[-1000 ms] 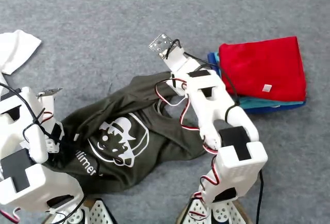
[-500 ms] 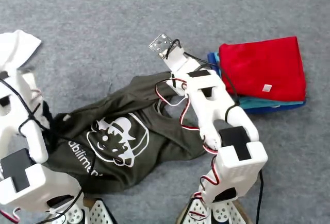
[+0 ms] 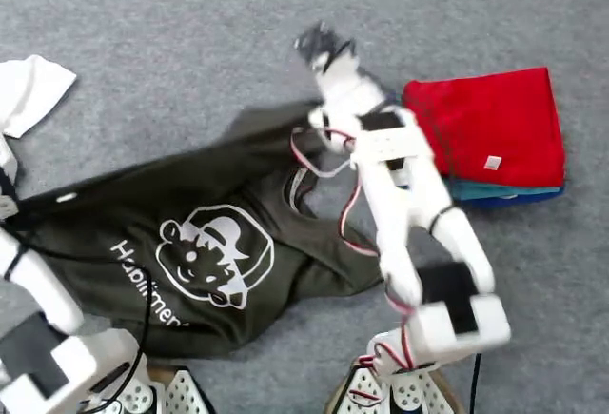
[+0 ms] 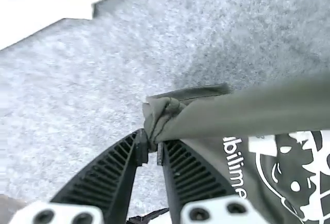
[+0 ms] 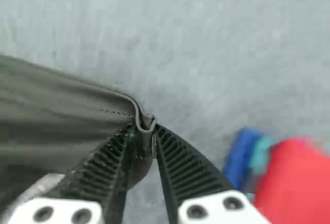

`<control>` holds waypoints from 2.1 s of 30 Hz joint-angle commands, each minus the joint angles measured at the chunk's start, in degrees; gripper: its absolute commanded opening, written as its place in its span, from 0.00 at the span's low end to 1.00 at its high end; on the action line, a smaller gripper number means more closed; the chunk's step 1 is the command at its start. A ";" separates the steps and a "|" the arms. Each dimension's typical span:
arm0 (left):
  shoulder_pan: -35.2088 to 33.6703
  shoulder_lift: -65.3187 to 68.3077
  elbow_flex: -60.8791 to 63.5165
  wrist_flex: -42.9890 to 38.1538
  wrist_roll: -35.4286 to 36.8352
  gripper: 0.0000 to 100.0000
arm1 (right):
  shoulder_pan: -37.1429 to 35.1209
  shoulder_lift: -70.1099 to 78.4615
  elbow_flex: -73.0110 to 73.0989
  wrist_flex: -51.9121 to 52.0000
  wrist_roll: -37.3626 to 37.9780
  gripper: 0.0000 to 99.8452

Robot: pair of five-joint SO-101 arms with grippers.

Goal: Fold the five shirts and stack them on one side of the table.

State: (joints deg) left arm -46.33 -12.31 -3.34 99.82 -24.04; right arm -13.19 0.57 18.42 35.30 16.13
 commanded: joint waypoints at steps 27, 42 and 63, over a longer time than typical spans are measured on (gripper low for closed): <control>-3.25 -41.98 -26.64 0.70 6.42 0.02 | -3.74 -21.32 -82.24 31.74 3.43 0.00; -3.25 -42.24 -30.86 0.79 8.97 0.02 | -3.38 -28.09 -83.74 39.03 5.54 0.00; -4.75 -41.63 -32.35 0.26 14.07 0.02 | -3.74 -29.67 -75.82 36.48 5.89 0.00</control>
State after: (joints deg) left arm -50.46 -54.59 -40.44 100.18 -10.42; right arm -16.70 -32.31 -61.67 73.98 21.49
